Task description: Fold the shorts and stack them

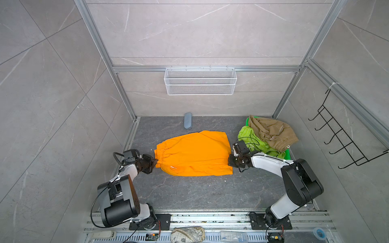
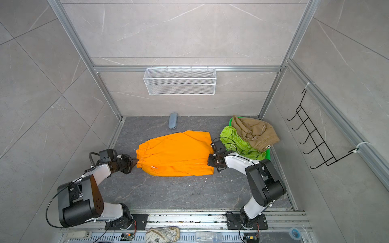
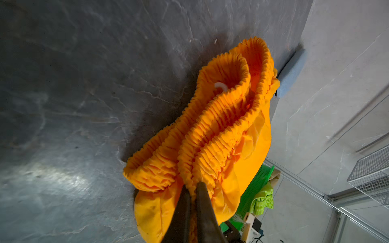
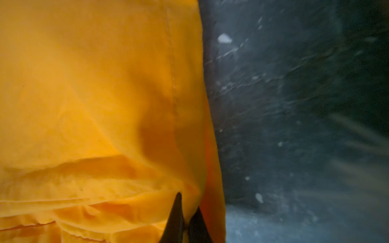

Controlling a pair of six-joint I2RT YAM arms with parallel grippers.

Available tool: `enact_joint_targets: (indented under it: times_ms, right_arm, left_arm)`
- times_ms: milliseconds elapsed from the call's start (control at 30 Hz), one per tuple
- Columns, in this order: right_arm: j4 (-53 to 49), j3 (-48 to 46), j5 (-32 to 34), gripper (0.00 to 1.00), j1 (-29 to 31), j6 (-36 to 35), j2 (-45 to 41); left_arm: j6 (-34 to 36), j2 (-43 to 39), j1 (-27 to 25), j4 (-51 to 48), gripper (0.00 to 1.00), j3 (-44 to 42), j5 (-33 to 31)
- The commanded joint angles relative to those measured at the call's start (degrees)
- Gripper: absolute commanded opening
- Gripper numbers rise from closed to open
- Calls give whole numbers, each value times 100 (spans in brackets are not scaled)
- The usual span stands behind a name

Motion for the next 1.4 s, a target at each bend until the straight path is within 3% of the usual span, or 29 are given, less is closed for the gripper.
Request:
enact_joint_targets:
  times_ms: [0, 133, 467, 633, 733, 833, 1067, 1267, 1367]
  right_arm:
    - [-684, 390, 403, 11, -3, -399, -668]
    - [-857, 283, 293, 23, -43, -458, -1021]
    - [-283, -382, -175, 67, -35, -185, -842]
    - [15, -358, -335, 70, -63, -106, -379]
    - [314, -341, -529, 68, -119, 11, -76]
    - [467, -240, -596, 59, -159, 48, 182]
    - [501, 9, -478, 27, -205, -9, 385]
    - [-88, 471, -124, 13, -261, -310, 67]
    - [-442, 782, 2, 12, -298, -464, -200]
  left_arm:
    - [26, -74, 55, 20, 0, 611, -98]
    - [146, -258, 76, -280, 0, 866, -113]
    - [259, -360, 100, -36, 0, 166, 153]
    - [246, -354, 113, -8, 0, 117, 148]
    - [266, -354, 121, -24, 0, 117, 148]
    - [263, -319, 121, -6, 0, 102, 153]
    - [266, -293, 131, 15, 0, 106, 192]
    - [230, -247, 150, -34, 0, 361, 266]
    - [154, -187, 182, -115, 0, 626, 327]
